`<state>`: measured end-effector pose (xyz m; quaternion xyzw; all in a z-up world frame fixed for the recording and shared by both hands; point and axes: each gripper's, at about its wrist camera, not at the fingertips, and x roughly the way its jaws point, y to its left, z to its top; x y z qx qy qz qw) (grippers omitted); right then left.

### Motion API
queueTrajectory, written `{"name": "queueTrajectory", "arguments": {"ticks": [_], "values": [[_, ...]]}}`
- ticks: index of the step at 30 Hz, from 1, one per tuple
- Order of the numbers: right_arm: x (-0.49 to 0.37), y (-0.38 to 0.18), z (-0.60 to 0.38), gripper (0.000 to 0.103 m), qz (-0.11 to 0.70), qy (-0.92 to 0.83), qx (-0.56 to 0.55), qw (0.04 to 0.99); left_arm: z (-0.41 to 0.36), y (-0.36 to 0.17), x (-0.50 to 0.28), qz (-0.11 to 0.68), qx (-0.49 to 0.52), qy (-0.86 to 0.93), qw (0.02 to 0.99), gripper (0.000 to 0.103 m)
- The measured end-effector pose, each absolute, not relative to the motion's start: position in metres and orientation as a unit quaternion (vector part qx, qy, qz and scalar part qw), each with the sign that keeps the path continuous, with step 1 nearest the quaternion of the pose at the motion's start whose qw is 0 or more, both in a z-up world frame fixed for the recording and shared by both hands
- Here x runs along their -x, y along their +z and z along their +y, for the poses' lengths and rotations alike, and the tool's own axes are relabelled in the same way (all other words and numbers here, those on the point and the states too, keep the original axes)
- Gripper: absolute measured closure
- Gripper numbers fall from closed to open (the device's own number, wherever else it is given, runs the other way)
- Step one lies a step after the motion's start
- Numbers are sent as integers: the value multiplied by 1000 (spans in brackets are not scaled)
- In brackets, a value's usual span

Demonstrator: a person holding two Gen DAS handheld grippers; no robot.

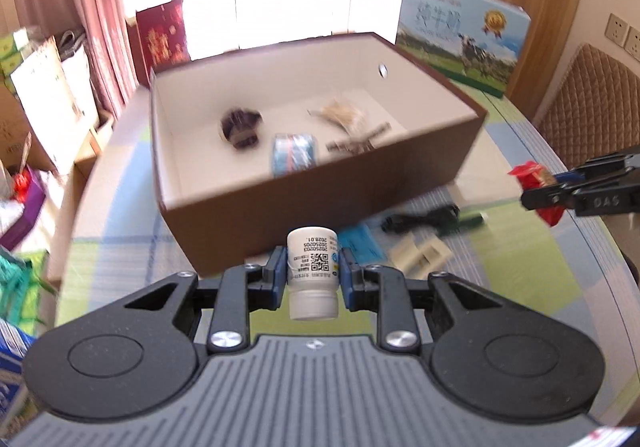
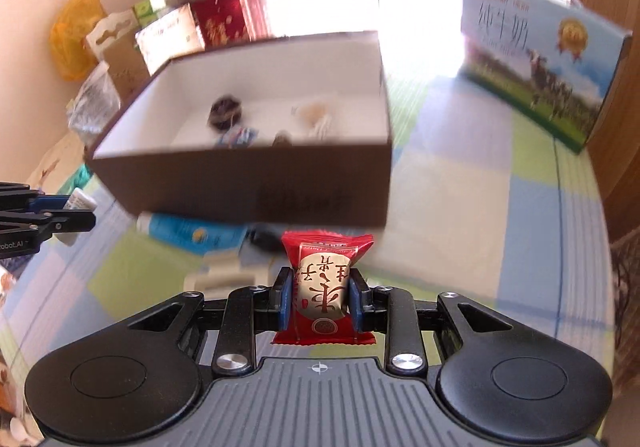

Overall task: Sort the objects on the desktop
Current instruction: 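Carry the pill bottle and candy over the box and open both tools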

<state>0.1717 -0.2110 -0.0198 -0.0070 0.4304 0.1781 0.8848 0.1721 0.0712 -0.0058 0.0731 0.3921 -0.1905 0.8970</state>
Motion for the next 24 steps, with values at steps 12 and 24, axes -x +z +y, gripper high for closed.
{"name": "queueTrajectory", "arguments": {"ticks": [12,24], "values": [[-260,23,-186,78,390,208,-1,897,74,28,-253,358,-83,-181,912,81],[-326,-24,-153,78,450,214,61,865,65,-8,-316,414,-84,-174,889,81]]}}
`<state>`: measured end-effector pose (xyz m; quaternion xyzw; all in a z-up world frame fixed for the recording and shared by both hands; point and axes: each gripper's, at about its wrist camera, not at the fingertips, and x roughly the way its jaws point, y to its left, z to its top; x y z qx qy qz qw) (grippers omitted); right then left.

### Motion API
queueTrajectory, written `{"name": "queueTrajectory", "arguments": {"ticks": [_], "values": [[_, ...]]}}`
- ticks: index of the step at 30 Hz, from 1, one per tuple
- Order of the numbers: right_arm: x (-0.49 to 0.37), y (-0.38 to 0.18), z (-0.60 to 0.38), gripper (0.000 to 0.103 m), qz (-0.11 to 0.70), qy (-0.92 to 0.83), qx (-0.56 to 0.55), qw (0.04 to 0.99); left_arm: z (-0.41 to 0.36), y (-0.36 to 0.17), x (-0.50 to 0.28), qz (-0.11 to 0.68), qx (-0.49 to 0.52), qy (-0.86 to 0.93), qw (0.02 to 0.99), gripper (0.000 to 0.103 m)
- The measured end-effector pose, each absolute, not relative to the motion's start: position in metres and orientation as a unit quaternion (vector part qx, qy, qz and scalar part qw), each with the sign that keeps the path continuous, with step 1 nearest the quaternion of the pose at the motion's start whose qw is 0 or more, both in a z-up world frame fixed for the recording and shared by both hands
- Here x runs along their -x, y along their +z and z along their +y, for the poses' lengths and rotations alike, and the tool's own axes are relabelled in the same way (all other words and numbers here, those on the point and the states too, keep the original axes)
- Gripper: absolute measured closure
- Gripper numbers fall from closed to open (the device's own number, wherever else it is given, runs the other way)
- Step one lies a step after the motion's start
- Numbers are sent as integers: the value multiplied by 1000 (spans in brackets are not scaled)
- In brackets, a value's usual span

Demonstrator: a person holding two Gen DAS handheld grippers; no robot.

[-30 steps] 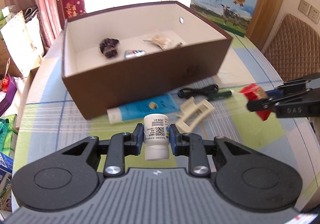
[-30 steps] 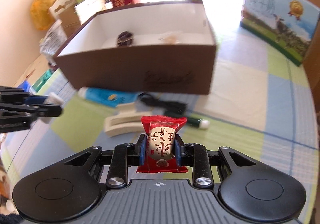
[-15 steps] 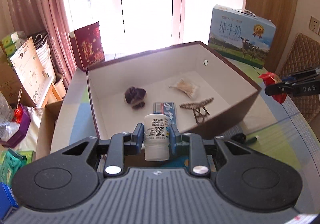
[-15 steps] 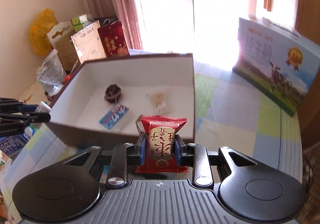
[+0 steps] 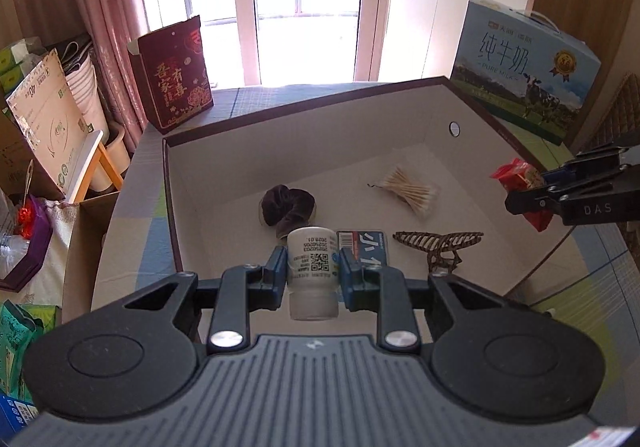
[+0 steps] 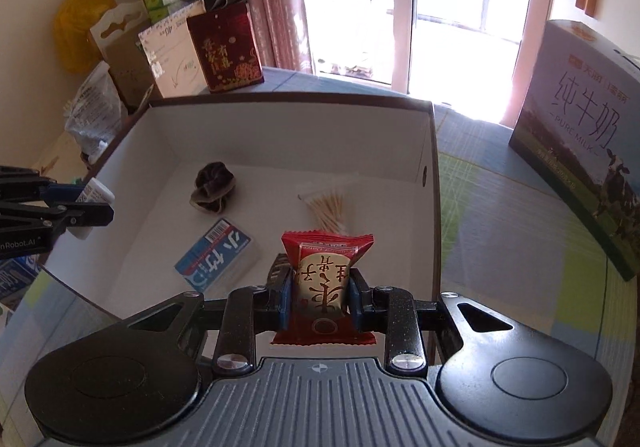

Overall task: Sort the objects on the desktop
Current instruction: 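Carry the pill bottle and candy over the box and open both tools, then withdraw both tools from the box toward the cream hair claw clip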

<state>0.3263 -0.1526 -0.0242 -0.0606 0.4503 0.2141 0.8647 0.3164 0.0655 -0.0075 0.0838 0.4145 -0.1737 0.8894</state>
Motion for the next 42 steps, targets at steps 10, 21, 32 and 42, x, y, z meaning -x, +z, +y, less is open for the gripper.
{"name": "queueTrajectory", "arguments": {"ticks": [10,21,32,42], "values": [[-345,-58,-139,78,485,217,130,837,54,-50,-349,482,-135,-169,849,81],[-356,-78,-125,78,535,229,164,796,46,-89,-357,549,-185,-154,801,81],[-358,-82,-125,78,552,234,151,786,44,-90,-360,563,-184,-160,790,76],[-353,-78,-124,34,558,255,100,783,40,-92,-366,593,-142,-173,773,35]]}}
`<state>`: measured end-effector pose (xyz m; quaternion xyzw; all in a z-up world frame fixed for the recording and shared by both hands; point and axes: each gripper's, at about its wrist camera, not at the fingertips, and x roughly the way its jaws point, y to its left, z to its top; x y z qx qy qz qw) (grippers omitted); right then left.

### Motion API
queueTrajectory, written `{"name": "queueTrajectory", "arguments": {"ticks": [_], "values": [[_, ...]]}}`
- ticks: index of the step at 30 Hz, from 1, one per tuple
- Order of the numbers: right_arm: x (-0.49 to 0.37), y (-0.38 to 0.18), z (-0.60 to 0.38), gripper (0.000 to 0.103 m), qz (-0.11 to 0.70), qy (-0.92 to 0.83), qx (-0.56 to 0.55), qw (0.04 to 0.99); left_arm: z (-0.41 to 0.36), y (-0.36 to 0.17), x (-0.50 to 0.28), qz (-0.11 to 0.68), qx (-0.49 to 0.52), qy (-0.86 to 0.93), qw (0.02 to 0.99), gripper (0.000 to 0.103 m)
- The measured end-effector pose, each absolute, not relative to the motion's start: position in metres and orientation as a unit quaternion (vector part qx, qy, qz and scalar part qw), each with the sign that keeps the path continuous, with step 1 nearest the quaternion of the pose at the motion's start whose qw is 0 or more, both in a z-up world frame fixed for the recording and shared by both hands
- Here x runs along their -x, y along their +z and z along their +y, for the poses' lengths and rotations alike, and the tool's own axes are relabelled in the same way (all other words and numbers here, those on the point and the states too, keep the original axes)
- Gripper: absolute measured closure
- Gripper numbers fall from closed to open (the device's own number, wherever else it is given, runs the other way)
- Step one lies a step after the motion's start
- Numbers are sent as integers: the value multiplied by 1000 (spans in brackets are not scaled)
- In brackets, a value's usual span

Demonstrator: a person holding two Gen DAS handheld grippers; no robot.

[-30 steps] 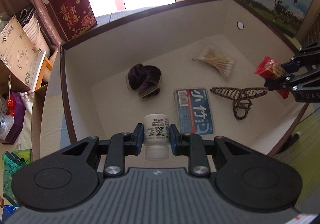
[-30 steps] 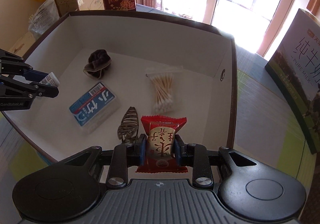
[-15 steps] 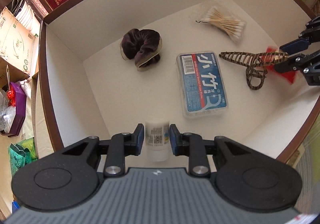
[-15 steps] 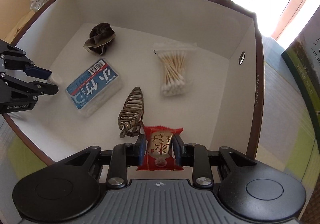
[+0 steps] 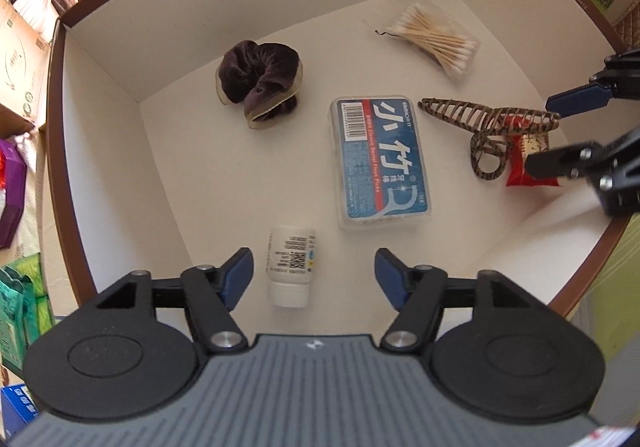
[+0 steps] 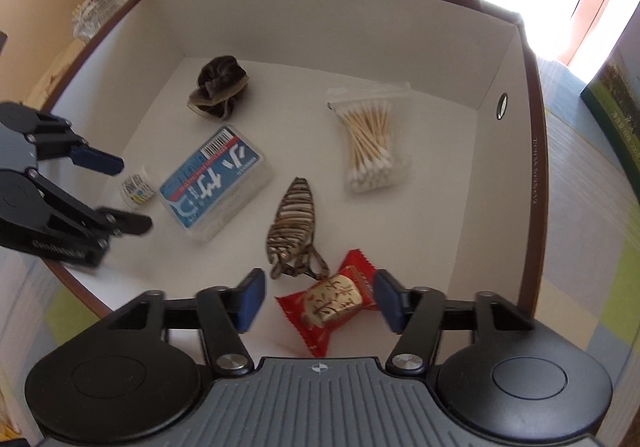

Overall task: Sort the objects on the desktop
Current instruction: 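Withdraw both tools from the box toward the cream hair claw clip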

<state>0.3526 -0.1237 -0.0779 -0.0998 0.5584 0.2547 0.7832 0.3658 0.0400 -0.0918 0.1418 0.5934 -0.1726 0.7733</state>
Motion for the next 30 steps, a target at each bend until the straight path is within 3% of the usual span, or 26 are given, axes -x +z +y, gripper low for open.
{"name": "queueTrajectory", "arguments": {"ticks": [4,13,16,18,30], "values": [[-349,-75,-123,22,555,266,85,784,39,-91,-366,594,-138,-173,773,33],[-340,-66,-122,12,535,276,69,795,38,-70,-359,572,-127,-171,792,25],[-336,-58,-121,8,523,274,65,804,36,-58,-353,557,-126,-170,803,19],[-333,-52,-121,2,511,263,67,816,34,-50,-348,544,-133,-167,812,9],[-313,-30,-139,2,476,218,60,850,35,-25,-323,512,-141,-153,833,7]]}}
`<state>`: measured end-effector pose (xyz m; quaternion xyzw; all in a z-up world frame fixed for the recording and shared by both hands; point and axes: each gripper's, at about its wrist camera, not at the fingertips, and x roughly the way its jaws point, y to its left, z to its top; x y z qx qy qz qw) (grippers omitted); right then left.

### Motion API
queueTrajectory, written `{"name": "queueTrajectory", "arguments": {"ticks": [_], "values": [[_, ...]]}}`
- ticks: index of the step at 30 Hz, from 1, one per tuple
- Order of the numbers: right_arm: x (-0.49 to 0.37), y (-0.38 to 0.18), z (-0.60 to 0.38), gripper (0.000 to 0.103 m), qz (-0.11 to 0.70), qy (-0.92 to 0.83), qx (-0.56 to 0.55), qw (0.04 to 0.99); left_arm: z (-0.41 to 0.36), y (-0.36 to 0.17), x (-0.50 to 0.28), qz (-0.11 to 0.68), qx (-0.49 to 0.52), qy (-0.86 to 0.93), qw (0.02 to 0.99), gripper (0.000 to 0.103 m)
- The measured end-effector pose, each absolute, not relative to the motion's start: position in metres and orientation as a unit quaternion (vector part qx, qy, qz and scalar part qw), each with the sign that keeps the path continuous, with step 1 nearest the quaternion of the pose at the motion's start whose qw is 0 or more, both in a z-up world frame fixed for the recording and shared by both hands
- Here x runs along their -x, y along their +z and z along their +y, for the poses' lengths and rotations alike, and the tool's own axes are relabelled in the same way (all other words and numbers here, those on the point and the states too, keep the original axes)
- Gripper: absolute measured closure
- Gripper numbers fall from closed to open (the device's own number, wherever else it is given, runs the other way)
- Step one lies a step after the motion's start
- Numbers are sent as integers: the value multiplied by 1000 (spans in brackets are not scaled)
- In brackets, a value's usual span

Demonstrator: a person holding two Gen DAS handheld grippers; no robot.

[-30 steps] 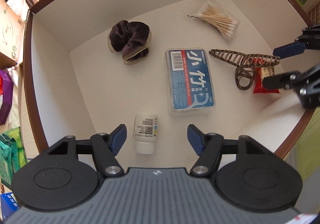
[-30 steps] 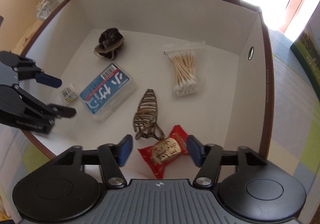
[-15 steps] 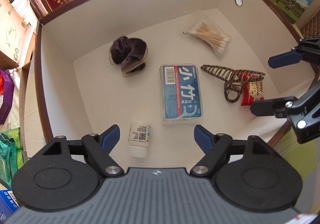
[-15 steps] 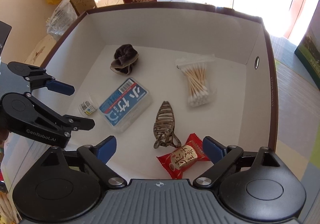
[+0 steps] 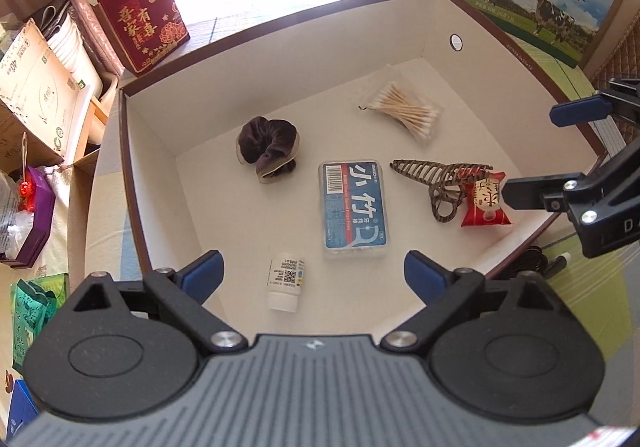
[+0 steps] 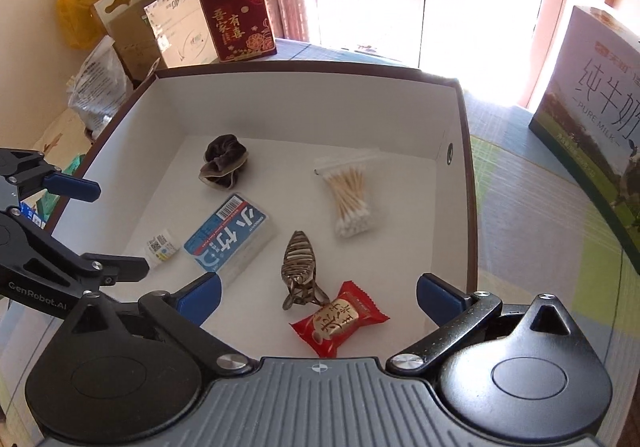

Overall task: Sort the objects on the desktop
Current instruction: 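Withdraw both tools from the box toward the cream hair claw clip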

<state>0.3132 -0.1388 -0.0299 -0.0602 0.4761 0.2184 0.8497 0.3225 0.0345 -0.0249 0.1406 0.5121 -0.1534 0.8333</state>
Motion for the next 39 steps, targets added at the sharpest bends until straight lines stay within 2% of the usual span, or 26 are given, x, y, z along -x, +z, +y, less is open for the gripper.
{"name": "queueTrajectory", "arguments": {"ticks": [19,39], "values": [[-265,3,-156,2,440,200,42,874,48,12,-269,472,-129,-128,863,4],[-166,-7,-180,2,405,176,33,897,52,20,-175,432,-94,-129,888,4]]}}
